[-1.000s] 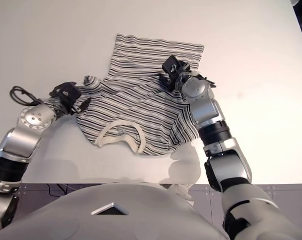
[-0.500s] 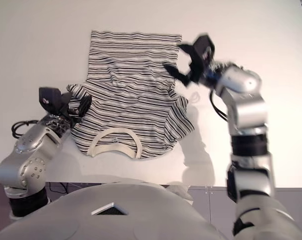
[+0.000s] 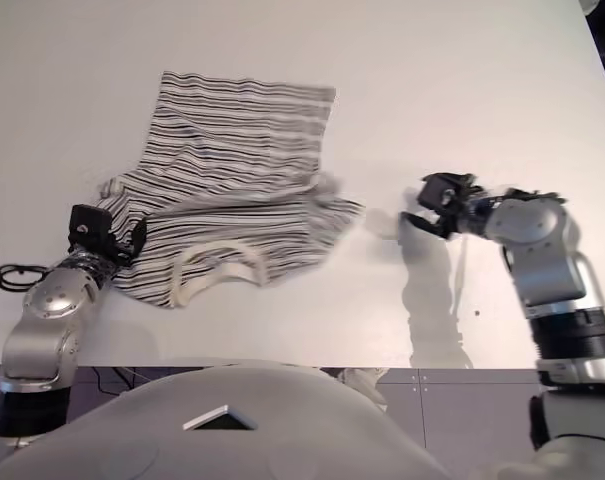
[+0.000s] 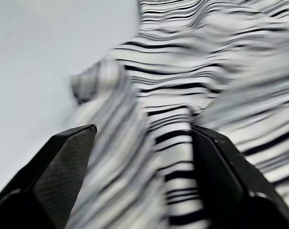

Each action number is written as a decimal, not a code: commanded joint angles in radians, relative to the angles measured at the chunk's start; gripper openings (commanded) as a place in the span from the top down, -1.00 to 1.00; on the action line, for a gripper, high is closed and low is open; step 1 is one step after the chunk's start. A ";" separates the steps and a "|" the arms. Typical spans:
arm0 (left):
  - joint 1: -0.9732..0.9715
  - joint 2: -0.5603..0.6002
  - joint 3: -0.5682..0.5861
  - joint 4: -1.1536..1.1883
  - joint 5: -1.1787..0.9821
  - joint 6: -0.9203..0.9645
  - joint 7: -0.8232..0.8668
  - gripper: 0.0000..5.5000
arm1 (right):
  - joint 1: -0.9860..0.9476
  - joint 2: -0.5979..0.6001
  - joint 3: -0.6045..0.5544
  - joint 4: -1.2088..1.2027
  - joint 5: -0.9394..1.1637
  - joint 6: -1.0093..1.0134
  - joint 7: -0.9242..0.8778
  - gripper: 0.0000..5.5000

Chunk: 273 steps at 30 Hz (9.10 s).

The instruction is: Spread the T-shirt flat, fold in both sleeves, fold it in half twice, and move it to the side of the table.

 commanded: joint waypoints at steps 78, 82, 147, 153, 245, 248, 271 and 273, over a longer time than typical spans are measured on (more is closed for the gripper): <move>0.285 0.655 0.108 0.143 0.552 -0.906 -0.537 -0.43 | 0.258 0.052 0.201 -0.362 -0.445 -0.435 -0.256 -0.17; 0.140 0.615 0.005 0.265 0.712 -0.992 -0.410 -0.57 | 0.150 0.111 0.244 -0.292 -0.481 -0.442 -0.228 -0.17; -1.632 0.029 0.003 1.525 0.245 -1.078 0.107 0.96 | -1.217 0.691 -0.147 0.965 -0.156 -0.708 -1.211 0.96; -0.955 0.034 -0.074 0.917 0.020 -0.917 -0.334 0.96 | -0.683 0.639 -0.048 0.353 0.192 -0.405 -0.515 0.96; 0.149 0.579 -0.096 0.310 0.809 -1.023 -0.247 -0.11 | 0.165 0.414 -0.100 -0.473 -0.011 0.043 -0.450 0.19; 0.090 0.558 -0.135 0.335 0.851 -1.015 -0.225 -0.11 | 0.163 0.425 -0.084 -0.467 -0.017 0.038 -0.450 0.19; -0.061 0.583 -0.278 0.478 0.912 -1.115 -0.147 0.84 | 0.135 0.497 -0.062 -0.395 -0.064 0.018 -0.491 0.19; -0.054 0.585 -0.269 0.469 0.895 -1.117 -0.141 0.94 | 0.139 0.500 -0.061 -0.395 -0.066 0.016 -0.495 0.19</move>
